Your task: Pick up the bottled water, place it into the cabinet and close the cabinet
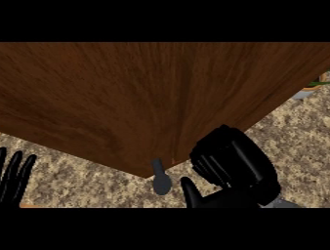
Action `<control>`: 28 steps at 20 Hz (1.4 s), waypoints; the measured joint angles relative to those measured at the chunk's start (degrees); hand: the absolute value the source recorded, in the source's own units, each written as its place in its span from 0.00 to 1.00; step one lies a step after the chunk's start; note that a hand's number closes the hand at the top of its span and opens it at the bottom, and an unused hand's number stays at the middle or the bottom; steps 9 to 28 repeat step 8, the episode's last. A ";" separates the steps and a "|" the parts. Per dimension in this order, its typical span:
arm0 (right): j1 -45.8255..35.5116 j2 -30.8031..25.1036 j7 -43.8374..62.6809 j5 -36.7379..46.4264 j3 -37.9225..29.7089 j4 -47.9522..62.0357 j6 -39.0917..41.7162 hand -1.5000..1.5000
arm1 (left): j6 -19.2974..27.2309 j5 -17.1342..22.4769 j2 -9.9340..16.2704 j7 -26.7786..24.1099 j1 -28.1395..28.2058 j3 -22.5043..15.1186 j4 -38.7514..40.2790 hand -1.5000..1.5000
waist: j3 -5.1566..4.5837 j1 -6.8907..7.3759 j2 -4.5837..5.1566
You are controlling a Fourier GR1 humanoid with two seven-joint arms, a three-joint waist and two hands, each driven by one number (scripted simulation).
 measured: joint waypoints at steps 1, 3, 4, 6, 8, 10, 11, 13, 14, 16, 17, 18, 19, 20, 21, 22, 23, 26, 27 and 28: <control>-2.98 0.22 -0.26 -0.29 -0.59 2.75 -2.02 1.00 | -0.13 -0.04 -0.10 -0.05 0.14 -0.15 0.15 0.00 | 0.04 0.08 -0.07; -9.04 0.48 -0.92 -1.23 -1.89 8.38 -5.83 1.00 | -0.67 0.14 -0.02 0.01 -0.03 0.01 0.58 0.00 | 0.14 0.08 -0.13; -12.28 0.58 -1.27 -1.84 -2.74 11.31 -7.26 1.00 | -0.76 0.28 -0.18 0.04 -0.38 0.12 0.83 0.00 | 0.18 -0.10 -0.14; -18.34 0.70 -2.35 -3.35 -4.12 17.53 -9.74 1.00 | -0.91 0.24 -0.42 0.02 -0.45 0.07 1.11 0.00 | 0.26 -0.25 -0.26; -22.33 0.58 -3.33 -5.34 -4.64 22.38 -11.52 1.00 | -1.15 0.27 -0.68 -0.14 -0.87 0.42 1.87 0.00 | 0.61 -1.09 -0.60; -22.33 0.58 -3.33 -5.34 -4.64 22.38 -11.52 1.00 | -1.15 0.27 -0.68 -0.14 -0.87 0.42 1.87 0.00 | 0.61 -1.09 -0.60; -22.33 0.58 -3.33 -5.34 -4.64 22.38 -11.52 1.00 | -1.15 0.27 -0.68 -0.14 -0.87 0.42 1.87 0.00 | 0.61 -1.09 -0.60; -22.33 0.58 -3.33 -5.34 -4.64 22.38 -11.52 1.00 | -1.15 0.27 -0.68 -0.14 -0.87 0.42 1.87 0.00 | 0.61 -1.09 -0.60; -22.33 0.58 -3.33 -5.34 -4.64 22.38 -11.52 1.00 | -1.15 0.27 -0.68 -0.14 -0.87 0.42 1.87 0.00 | 0.61 -1.09 -0.60; -22.33 0.58 -3.33 -5.34 -4.64 22.38 -11.52 1.00 | -1.15 0.27 -0.68 -0.14 -0.87 0.42 1.87 0.00 | 0.61 -1.09 -0.60; -22.33 0.58 -3.33 -5.34 -4.64 22.38 -11.52 1.00 | -1.15 0.27 -0.68 -0.14 -0.87 0.42 1.87 0.00 | 0.61 -1.09 -0.60; -22.33 0.58 -3.33 -5.34 -4.64 22.38 -11.52 1.00 | -1.15 0.27 -0.68 -0.14 -0.87 0.42 1.87 0.00 | 0.61 -1.09 -0.60; -22.33 0.58 -3.33 -5.34 -4.64 22.38 -11.52 1.00 | -1.15 0.27 -0.68 -0.14 -0.87 0.42 1.87 0.00 | 0.61 -1.09 -0.60; -22.33 0.58 -3.33 -5.34 -4.64 22.38 -11.52 1.00 | -1.15 0.27 -0.68 -0.14 -0.87 0.42 1.87 0.00 | 0.61 -1.09 -0.60; -22.33 0.58 -3.33 -5.34 -4.64 22.38 -11.52 1.00 | -1.15 0.27 -0.68 -0.14 -0.87 0.42 1.87 0.00 | 0.61 -1.09 -0.60; -22.33 0.58 -3.33 -5.34 -4.64 22.38 -11.52 1.00 | -1.15 0.27 -0.68 -0.14 -0.87 0.42 1.87 0.00 | 0.61 -1.09 -0.60; -22.33 0.58 -3.33 -5.34 -4.64 22.38 -11.52 1.00 | -1.15 0.27 -0.68 -0.14 -0.87 0.42 1.87 0.00 | 0.61 -1.09 -0.60; -22.33 0.58 -3.33 -5.34 -4.64 22.38 -11.52 1.00 | -1.15 0.27 -0.68 -0.14 -0.87 0.42 1.87 0.00 | 0.61 -1.09 -0.60; -22.33 0.58 -3.33 -5.34 -4.64 22.38 -11.52 1.00 | -1.15 0.27 -0.68 -0.14 -0.87 0.42 1.87 0.00 | 0.61 -1.09 -0.60; -22.33 0.58 -3.33 -5.34 -4.64 22.38 -11.52 1.00 | -1.15 0.27 -0.68 -0.14 -0.87 0.42 1.87 0.00 | 0.61 -1.09 -0.60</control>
